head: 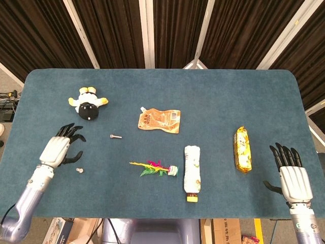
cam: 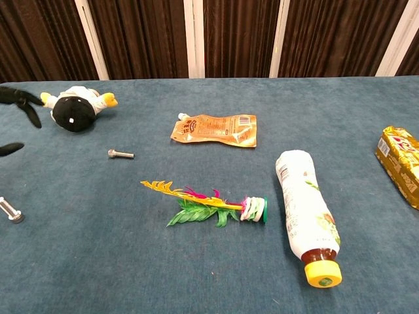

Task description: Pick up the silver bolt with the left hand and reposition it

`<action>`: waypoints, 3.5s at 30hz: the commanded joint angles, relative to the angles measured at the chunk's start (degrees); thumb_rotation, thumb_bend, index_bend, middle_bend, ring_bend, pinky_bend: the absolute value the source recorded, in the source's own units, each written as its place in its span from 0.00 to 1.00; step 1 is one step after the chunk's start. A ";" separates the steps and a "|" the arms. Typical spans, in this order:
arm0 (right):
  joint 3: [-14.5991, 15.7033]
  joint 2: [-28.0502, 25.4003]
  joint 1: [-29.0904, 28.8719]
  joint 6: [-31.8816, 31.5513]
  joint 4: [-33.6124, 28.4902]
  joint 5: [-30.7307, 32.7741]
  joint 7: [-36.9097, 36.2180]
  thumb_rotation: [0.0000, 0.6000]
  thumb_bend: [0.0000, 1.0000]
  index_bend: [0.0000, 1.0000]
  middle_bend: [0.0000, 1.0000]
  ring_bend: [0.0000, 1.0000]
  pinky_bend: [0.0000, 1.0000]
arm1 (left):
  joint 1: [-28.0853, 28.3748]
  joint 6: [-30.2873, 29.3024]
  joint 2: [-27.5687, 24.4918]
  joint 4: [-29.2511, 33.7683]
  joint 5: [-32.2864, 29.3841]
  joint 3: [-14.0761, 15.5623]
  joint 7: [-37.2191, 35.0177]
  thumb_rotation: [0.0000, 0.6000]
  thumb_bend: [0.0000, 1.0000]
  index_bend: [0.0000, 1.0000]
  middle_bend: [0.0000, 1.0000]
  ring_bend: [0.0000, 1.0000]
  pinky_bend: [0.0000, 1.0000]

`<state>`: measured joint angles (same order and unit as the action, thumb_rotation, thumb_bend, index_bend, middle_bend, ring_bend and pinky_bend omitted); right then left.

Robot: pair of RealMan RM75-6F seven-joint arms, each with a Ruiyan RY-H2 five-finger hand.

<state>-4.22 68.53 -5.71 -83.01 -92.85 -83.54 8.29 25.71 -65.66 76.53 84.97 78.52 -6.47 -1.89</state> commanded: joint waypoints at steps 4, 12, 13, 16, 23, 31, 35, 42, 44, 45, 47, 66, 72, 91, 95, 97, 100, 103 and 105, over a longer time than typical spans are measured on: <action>-0.11 0.37 -0.35 1.22 0.45 1.12 0.29 1.00 0.12 0.08 0.07 0.06 0.00 | 10.13 6.65 2.74 4.44 -15.07 -7.20 28.59 1.00 0.49 0.39 0.11 0.00 0.00; -0.31 0.66 -0.59 1.75 0.86 1.85 0.77 1.00 0.12 0.08 0.07 0.06 0.00 | 17.57 6.16 8.00 6.11 -30.34 -11.74 43.47 1.00 0.48 0.40 0.11 0.00 0.00; -0.36 0.72 -0.67 1.93 0.93 2.01 0.79 1.00 0.12 0.08 0.07 0.06 0.00 | 18.46 5.82 9.11 5.91 -32.23 -12.39 44.15 1.00 0.48 0.40 0.11 0.00 0.00; -0.38 0.77 -0.69 2.18 1.12 2.36 0.73 1.00 0.12 0.08 0.07 0.06 0.00 | 20.42 4.99 11.34 4.08 -36.15 -12.75 46.89 1.00 0.48 0.40 0.11 0.00 0.00; -0.58 0.95 -0.81 2.33 1.26 2.80 0.96 1.00 0.11 0.08 0.07 0.06 0.00 | 24.31 4.75 16.60 -1.69 -40.29 -12.10 50.95 1.00 0.48 0.42 0.11 0.00 0.00; -0.66 0.96 -0.79 2.33 1.35 3.11 0.86 1.00 0.11 0.08 0.07 0.06 0.00 | 26.24 3.15 19.16 -3.37 -44.47 -9.98 56.02 1.00 0.48 0.43 0.11 0.00 0.00; -0.45 0.86 -0.81 2.41 1.20 2.82 0.72 1.00 0.11 0.08 0.07 0.06 0.00 | 26.08 3.47 19.01 -3.64 -45.60 -8.93 56.37 1.00 0.48 0.45 0.11 0.00 0.00; -0.46 0.87 -0.79 2.38 1.07 2.92 0.68 1.00 0.11 0.08 0.07 0.06 0.00 | 25.76 4.91 19.46 -5.17 -43.57 -7.21 53.84 1.00 0.48 0.47 0.11 0.00 0.00; -0.43 0.89 -0.83 2.53 1.06 2.99 0.63 1.00 0.11 0.08 0.07 0.06 0.00 | 25.63 5.32 19.82 -5.63 -42.44 -6.97 52.42 1.00 0.48 0.47 0.11 0.00 0.00; -0.42 0.88 -0.85 2.61 1.06 3.02 0.58 1.00 0.11 0.08 0.07 0.06 0.00 | 25.55 5.45 20.04 -6.02 -41.78 -6.74 51.79 1.00 0.48 0.47 0.11 0.00 0.00; -0.38 0.84 -0.87 2.71 1.04 3.02 0.50 1.00 0.11 0.08 0.07 0.06 0.00 | 25.41 5.75 20.54 -6.92 -40.88 -6.26 50.85 1.00 0.48 0.46 0.11 0.00 0.00; -0.48 0.33 -0.84 2.91 1.07 3.32 -0.82 1.00 0.11 0.08 0.07 0.06 0.00 | 26.08 6.27 24.21 -12.00 -39.36 -4.64 50.32 1.00 0.48 0.46 0.11 0.00 0.00; -0.48 0.35 -0.92 3.13 1.15 3.44 -1.02 1.00 0.11 0.08 0.07 0.06 0.00 | 26.32 6.11 25.43 -13.56 -39.50 -4.01 51.58 1.00 0.48 0.47 0.11 0.00 0.00; -0.47 0.48 -1.09 3.56 1.35 3.64 -1.68 1.00 0.11 0.08 0.07 0.06 0.00 | 26.15 6.22 26.78 -15.12 -40.09 -4.36 52.04 1.00 0.49 0.50 0.12 0.00 0.00; -0.46 0.53 -1.12 3.68 1.28 3.77 -1.69 1.00 0.11 0.08 0.07 0.06 0.00 | 25.96 6.25 26.93 -15.29 -39.78 -4.46 51.50 1.00 0.49 0.51 0.12 0.00 0.00; -0.47 0.53 -1.14 3.77 1.28 3.86 -1.74 1.00 0.11 0.08 0.07 0.06 0.00 | 25.93 6.30 26.96 -15.32 -39.75 -4.44 51.49 1.00 0.49 0.51 0.12 0.00 0.00; -0.50 0.49 -1.10 3.75 1.23 3.96 -1.81 1.00 0.11 0.08 0.07 0.06 0.00 | 25.90 6.28 27.02 -15.30 -39.56 -4.42 51.45 1.00 0.50 0.52 0.13 0.00 0.00; -0.54 0.46 -1.11 3.77 1.20 4.07 -1.83 1.00 0.11 0.08 0.07 0.06 0.00 | 25.86 6.09 27.14 -15.22 -39.44 -4.41 51.58 1.00 0.51 0.54 0.14 0.00 0.00; -0.58 0.47 -1.11 3.78 1.18 4.17 -1.85 1.00 0.11 0.08 0.07 0.06 0.00 | 25.87 6.00 27.21 -15.15 -39.39 -4.44 51.70 1.00 0.51 0.54 0.15 0.00 0.00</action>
<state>-4.79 69.00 -6.81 -79.23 -91.66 -79.38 6.44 51.58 -59.65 103.73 69.80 39.12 -10.90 49.80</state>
